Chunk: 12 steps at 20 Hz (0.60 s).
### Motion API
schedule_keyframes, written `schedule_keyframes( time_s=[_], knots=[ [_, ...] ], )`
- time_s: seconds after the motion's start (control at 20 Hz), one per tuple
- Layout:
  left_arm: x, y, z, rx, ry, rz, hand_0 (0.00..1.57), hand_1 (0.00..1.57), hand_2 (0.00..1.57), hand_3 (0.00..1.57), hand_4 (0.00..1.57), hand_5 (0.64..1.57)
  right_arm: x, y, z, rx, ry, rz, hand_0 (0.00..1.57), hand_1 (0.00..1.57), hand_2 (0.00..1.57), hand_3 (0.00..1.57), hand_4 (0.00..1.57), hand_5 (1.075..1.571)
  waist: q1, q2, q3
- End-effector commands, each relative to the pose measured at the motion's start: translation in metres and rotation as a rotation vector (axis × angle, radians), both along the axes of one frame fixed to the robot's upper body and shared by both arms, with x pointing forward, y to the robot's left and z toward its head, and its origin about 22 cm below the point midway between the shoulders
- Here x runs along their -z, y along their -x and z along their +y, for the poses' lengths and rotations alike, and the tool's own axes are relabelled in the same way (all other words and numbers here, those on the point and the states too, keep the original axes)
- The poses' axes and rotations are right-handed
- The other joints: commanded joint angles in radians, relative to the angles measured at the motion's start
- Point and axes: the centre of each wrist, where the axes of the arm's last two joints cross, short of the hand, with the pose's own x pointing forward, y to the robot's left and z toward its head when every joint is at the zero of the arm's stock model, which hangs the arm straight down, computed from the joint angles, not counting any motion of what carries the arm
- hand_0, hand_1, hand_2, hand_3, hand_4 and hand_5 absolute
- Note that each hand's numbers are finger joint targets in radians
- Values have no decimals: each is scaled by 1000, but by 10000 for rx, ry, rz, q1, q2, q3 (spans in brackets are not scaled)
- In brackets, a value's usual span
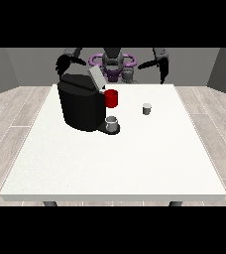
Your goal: Insert the coffee pod into the coffee machine and close the lid
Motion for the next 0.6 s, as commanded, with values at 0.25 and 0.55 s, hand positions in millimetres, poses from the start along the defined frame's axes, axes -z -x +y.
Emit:
schedule_keyframes(
  time_s=[0.25, 0.55],
  knots=[
    [-29, -49, 37, -380, -1055, 384, 0, 0, 0, 0, 0, 1571, -11, -16, 23, -535, -105, -717, 0, 0, 0, 0, 259, 1571, -576, 1264, -1],
    [8, -54, 37, -563, -1275, 1185, 0, 0, 0, 0, 0, 1571, -35, -29, 40, -203, 234, -679, 0, 0, 0, 0, 397, 1571, -506, 1556, -7]
  ],
)
